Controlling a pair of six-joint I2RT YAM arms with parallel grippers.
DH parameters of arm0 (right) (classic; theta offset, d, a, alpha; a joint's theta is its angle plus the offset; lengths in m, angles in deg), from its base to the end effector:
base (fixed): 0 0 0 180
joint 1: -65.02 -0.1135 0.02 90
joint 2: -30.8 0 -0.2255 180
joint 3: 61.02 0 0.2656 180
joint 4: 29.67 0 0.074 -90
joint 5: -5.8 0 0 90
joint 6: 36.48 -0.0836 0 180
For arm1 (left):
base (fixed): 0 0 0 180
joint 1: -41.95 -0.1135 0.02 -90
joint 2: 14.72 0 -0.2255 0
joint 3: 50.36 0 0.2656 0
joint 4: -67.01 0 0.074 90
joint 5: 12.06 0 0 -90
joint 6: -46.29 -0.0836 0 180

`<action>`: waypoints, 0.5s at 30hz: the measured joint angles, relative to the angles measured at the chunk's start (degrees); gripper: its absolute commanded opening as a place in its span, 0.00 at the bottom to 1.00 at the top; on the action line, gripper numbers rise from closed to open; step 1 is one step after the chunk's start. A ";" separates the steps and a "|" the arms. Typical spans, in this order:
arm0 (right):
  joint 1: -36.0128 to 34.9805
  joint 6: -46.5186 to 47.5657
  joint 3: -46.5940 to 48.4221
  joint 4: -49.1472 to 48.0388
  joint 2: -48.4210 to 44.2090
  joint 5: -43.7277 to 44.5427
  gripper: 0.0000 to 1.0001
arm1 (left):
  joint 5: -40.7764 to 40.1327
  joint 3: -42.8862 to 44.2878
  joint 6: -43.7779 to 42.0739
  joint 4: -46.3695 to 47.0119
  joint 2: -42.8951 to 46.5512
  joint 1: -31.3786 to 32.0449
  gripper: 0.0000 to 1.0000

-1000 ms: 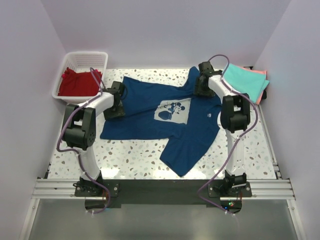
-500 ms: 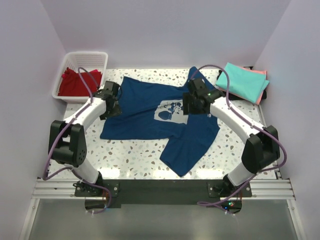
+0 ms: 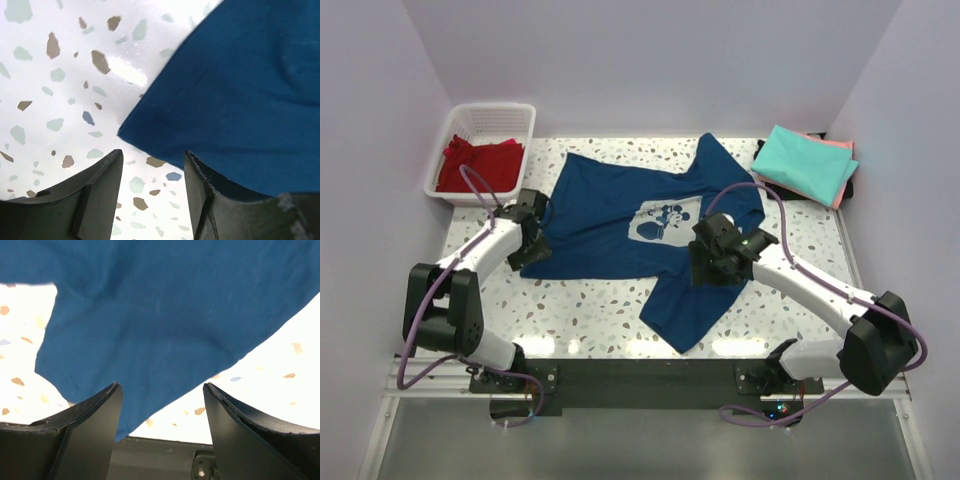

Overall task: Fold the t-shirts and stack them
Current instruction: Flatten the tshirt out

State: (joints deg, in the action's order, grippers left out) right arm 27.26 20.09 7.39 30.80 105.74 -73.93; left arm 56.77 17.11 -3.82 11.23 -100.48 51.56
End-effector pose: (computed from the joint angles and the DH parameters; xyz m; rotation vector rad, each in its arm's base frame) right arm 0.2355 0.1636 0.1572 -0.0529 2.7100 0.1229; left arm 0.2981 -0.0199 0.1089 -0.7795 2.6084 0.3024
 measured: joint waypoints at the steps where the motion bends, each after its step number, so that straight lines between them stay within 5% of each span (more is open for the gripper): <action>1: -0.52 -0.39 -0.55 0.15 -0.35 -0.04 0.70 | 0.15 -0.81 0.11 0.04 0.33 -0.57 0.54; 15: -5.97 -4.28 -2.45 0.55 1.18 -0.55 0.69 | 6.73 -7.98 0.26 4.48 2.19 -8.83 0.42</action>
State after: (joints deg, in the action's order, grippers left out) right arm 21.29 15.80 4.94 31.35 106.92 -74.48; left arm 63.51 9.13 -3.55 15.71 -98.29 42.73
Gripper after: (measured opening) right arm 0.694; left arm 0.428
